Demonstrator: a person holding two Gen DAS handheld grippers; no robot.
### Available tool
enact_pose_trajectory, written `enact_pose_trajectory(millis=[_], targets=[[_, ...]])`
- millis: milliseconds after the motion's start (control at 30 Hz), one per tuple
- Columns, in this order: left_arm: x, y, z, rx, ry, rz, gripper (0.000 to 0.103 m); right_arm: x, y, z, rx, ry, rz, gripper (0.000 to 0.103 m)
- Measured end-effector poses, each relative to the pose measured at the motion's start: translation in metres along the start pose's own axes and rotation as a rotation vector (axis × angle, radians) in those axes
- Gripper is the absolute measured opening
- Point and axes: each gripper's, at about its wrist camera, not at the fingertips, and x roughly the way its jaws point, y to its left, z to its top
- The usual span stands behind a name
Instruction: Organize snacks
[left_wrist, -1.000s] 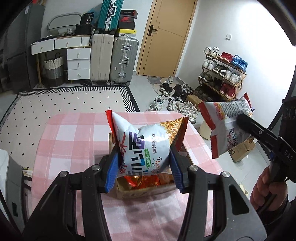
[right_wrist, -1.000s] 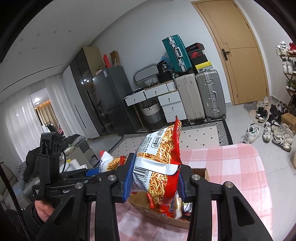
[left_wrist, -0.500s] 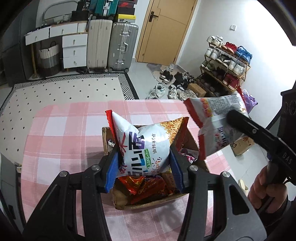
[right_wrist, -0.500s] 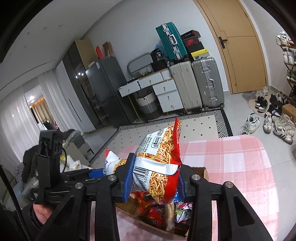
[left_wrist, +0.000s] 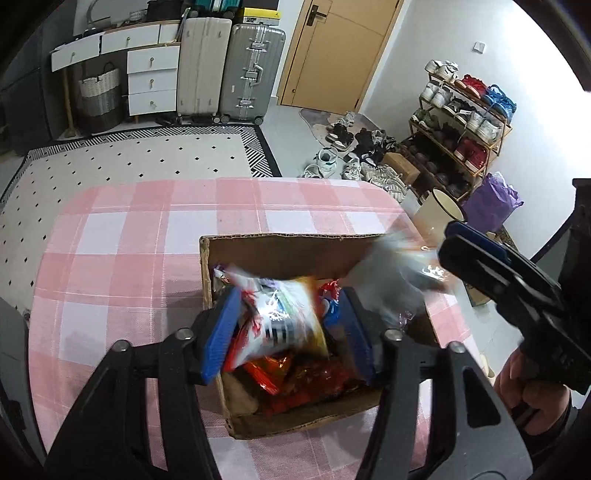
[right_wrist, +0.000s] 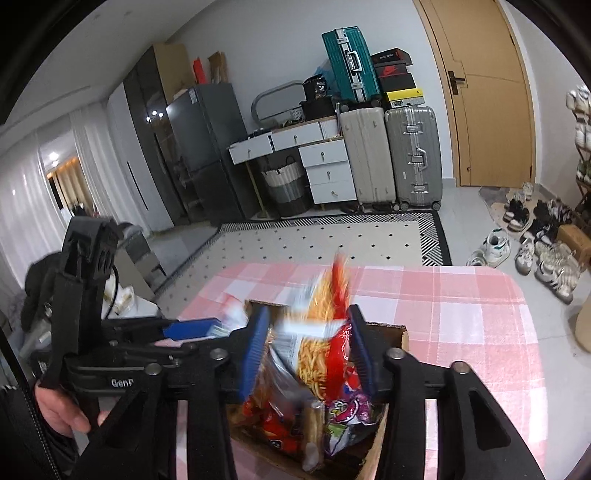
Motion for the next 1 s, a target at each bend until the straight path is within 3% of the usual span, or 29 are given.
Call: enact_pose_trajectory(millis=[567,667,733,867,967,1000], targets=[[-0.055,-0.014,-0.02,0.031,-0.081,0.056,0.076,-0.075,0.009,-0.014,-0.008,-0.112,-0.02,0.069],[-0.071,-0.014,-0.03,0.012,-0.101,0.055,0.082,-0.093,0.014,-0.025,-0.017,-0.139,-0.03,0.074],[-0.078,-0.014,-0.035,0.0,-0.104,0.051,0.082,-0.105,0.016,-0.033,-0.013,-0.16,-0.039,0.085],[-0.093,-0.013,-0.05,-0.006,-0.125,0.076,0.084,-0.126,0.017,-0.053,-0.003,-0.185,-0.052,0.086],[-0.103,-0.014,-0.063,0.006,-0.145,0.119,0.094,-0.142,0.019,-0.068,-0.007,-0.215,-0.086,0.09],[-0.106,-0.014,-0.067,0.009,-0.149,0.142,0.102,-0.148,0.02,-0.074,-0.013,-0.229,-0.113,0.094]])
